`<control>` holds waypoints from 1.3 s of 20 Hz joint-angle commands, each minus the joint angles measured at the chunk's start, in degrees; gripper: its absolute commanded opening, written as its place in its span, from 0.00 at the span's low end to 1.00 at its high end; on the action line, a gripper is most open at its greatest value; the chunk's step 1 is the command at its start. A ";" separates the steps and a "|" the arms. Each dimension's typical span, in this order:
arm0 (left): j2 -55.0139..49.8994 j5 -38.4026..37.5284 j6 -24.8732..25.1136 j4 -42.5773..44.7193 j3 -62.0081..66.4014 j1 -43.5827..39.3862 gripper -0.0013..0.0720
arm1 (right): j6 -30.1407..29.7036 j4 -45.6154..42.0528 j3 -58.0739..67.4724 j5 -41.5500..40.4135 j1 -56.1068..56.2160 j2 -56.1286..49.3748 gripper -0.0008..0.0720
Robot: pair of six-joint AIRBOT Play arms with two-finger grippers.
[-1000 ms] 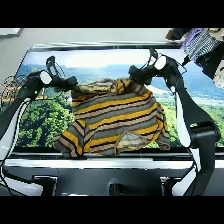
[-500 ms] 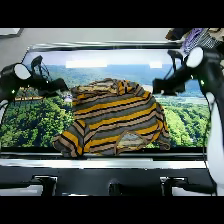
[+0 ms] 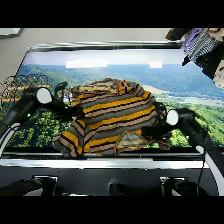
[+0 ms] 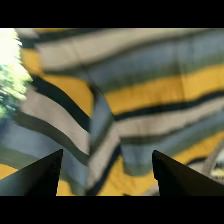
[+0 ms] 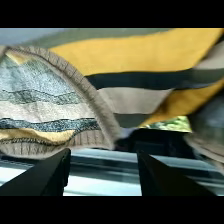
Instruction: Fold the clothes and pants, and hang the long-sleeved shirts on hangers.
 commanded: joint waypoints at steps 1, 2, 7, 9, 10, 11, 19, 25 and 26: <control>0.11 0.26 -3.37 0.11 -1.40 -4.63 0.88 | 3.61 0.17 -6.60 -9.99 2.78 -0.17 0.68; 0.04 0.24 -3.50 0.09 -1.40 -5.07 0.88 | 3.61 0.13 -6.80 -11.72 2.75 -1.07 0.68; 0.04 0.07 -4.39 0.07 -1.40 -7.15 0.88 | 3.37 -0.61 -6.78 -14.82 2.75 -5.77 0.47; 0.02 0.11 -4.98 0.07 -1.40 -8.76 0.88 | 3.72 -2.23 -6.51 -13.75 2.75 -5.55 0.05; -0.04 0.11 -5.22 0.07 -1.40 -9.92 0.88 | 4.61 -2.89 -6.12 -12.85 2.75 -4.81 0.05; -0.22 0.11 -5.97 0.07 -1.40 -11.45 0.88 | 5.42 -2.99 -5.53 -11.72 2.75 -3.76 0.05; -9.29 3.98 -13.99 0.07 -1.33 -26.51 0.88 | 8.15 -2.64 -3.69 -4.15 2.75 3.28 0.05; -12.72 6.60 -18.49 -0.17 -0.90 -30.84 0.88 | 8.31 -1.51 -3.69 -2.86 2.75 4.11 0.05; -12.83 6.80 -18.49 -0.63 -0.92 -31.06 0.88 | 8.31 -1.01 -3.69 -2.95 2.78 4.11 0.05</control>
